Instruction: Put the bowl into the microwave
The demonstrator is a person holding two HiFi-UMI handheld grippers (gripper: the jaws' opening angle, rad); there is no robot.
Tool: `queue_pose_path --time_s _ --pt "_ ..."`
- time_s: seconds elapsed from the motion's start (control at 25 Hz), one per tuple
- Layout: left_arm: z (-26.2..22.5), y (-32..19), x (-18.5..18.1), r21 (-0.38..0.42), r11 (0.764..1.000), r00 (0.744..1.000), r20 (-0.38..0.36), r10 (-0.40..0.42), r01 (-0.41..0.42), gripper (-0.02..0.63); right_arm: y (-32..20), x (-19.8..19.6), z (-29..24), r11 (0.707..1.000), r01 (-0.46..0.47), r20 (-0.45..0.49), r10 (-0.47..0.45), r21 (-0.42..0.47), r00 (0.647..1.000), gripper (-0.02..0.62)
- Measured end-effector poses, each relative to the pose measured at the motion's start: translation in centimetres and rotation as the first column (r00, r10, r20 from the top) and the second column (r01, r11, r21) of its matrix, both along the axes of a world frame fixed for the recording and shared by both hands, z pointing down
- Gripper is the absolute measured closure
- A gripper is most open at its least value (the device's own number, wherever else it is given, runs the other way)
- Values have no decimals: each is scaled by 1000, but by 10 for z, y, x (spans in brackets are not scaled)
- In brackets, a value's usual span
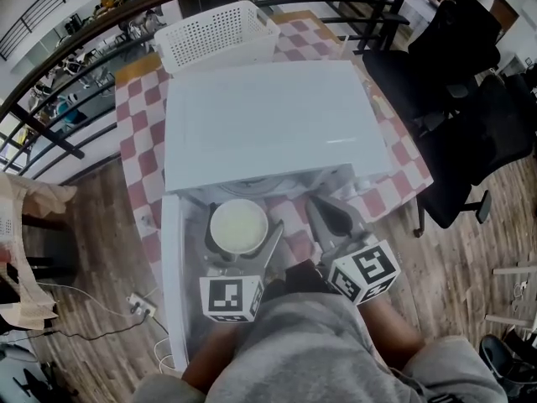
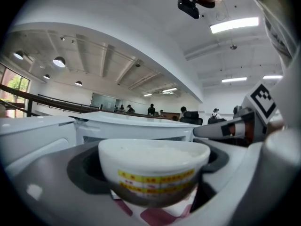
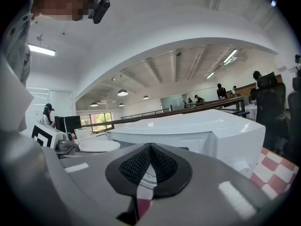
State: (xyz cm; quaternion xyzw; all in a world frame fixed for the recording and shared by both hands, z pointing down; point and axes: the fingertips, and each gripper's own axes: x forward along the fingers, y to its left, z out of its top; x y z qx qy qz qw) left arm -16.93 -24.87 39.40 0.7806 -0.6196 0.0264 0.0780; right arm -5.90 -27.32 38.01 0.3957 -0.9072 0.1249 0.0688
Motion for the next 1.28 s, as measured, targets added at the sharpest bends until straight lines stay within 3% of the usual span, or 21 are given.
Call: queue_pose_path --time_s 0.76,1.08,1.28 --pt "104 -92 -13 -160 985 992 123 -38 58 66 -18 1 21 999 6 -27 -7 -31 1000 603" --pt "149 -123 -19 -283 952 984 166 -67 113 66 -12 4 33 998 19 -37 -21 -59 999 603" --pt "155 -135 -12 -276 955 975 218 -48 109 66 -16 8 36 998 17 -28 -19 -67 999 603"
